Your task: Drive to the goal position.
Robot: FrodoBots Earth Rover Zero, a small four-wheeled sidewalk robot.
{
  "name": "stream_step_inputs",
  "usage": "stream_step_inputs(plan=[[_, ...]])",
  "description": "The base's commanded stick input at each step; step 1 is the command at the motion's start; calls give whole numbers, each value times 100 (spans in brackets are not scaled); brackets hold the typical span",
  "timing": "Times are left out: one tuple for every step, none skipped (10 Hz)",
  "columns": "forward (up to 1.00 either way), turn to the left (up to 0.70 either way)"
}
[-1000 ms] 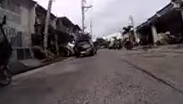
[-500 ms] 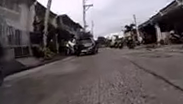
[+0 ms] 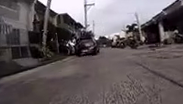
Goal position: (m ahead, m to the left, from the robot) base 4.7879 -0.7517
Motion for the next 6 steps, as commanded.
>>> stream_step_inputs(plan=[[70,0],[70,0],[70,0],[70,0],[70,0],[70,0]])
